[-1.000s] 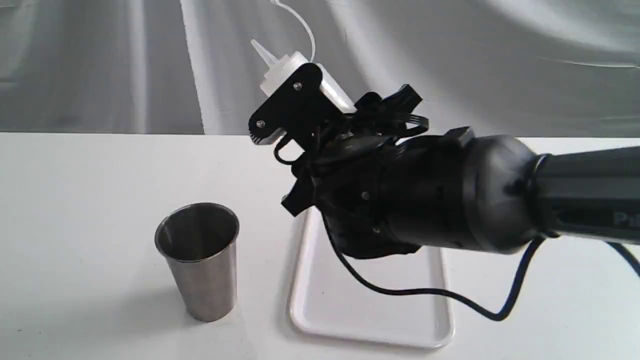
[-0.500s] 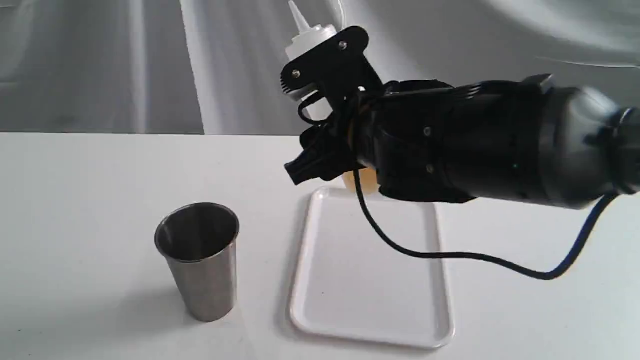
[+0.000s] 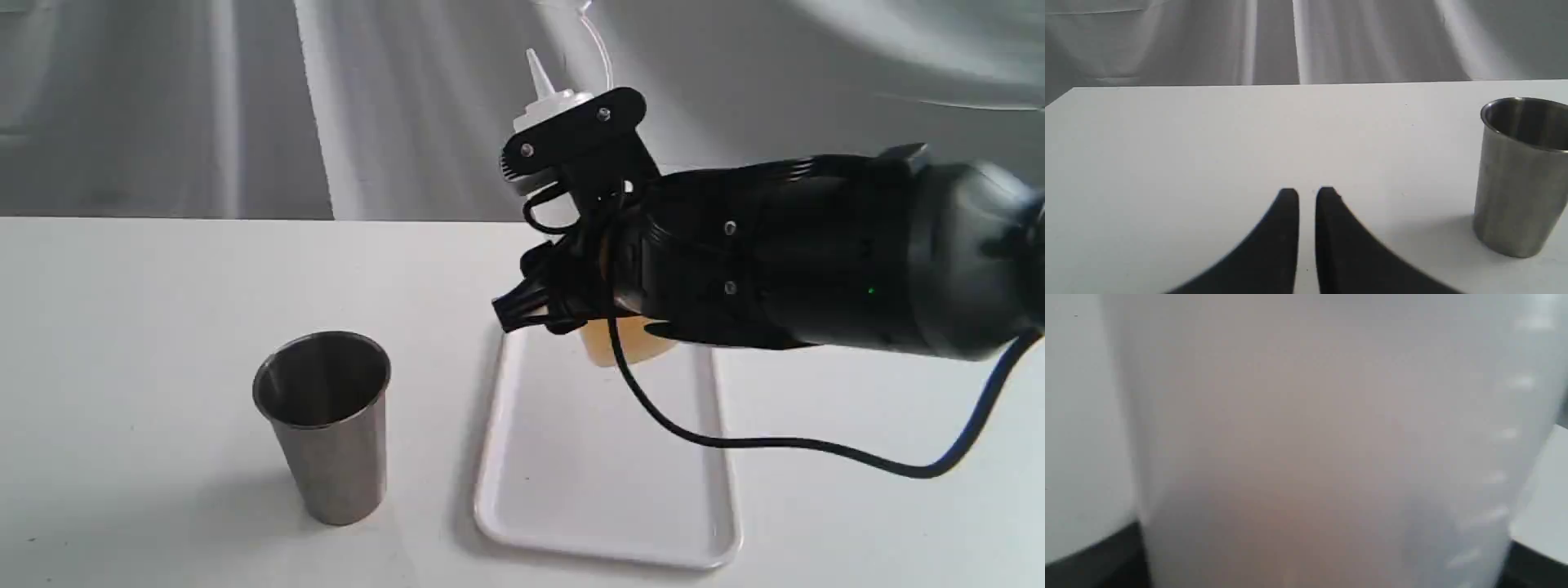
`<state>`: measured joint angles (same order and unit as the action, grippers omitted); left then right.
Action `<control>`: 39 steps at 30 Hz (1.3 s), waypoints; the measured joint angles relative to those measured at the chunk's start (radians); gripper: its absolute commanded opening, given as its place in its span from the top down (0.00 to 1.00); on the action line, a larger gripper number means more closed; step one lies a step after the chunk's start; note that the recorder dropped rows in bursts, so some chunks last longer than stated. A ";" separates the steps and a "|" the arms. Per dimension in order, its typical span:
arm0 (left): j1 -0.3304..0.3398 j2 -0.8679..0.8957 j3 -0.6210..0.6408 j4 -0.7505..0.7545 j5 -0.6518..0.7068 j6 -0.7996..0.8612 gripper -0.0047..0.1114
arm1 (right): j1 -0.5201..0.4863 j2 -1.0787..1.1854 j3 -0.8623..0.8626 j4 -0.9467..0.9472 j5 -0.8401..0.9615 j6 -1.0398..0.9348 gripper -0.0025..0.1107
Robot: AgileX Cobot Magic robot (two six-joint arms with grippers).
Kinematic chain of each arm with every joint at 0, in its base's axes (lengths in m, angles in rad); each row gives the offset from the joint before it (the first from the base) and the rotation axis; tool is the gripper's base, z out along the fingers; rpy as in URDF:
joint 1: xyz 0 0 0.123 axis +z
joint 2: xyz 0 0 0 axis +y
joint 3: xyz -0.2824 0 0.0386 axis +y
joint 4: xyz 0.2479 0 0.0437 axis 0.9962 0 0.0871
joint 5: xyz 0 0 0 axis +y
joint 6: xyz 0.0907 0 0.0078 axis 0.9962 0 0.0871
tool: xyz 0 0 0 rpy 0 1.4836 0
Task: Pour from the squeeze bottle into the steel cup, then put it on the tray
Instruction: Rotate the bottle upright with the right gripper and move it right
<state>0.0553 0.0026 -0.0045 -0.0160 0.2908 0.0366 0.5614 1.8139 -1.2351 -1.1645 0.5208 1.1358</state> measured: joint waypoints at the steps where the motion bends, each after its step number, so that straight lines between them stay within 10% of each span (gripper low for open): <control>1: 0.000 0.000 0.000 0.000 0.000 0.000 0.89 | -0.003 -0.003 0.002 0.002 -0.013 0.000 0.88; 18: 0.000 0.000 0.000 0.000 0.000 0.000 0.89 | -0.102 -0.005 0.007 0.118 -0.475 -0.030 0.88; 39: 0.000 0.000 0.000 0.000 0.000 0.000 0.89 | -0.190 -0.005 0.183 0.723 -1.063 -0.797 0.88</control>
<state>0.0553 0.0026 -0.0045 -0.0160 0.2908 0.0366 0.3716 1.8093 -1.0517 -0.4415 -0.5425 0.3391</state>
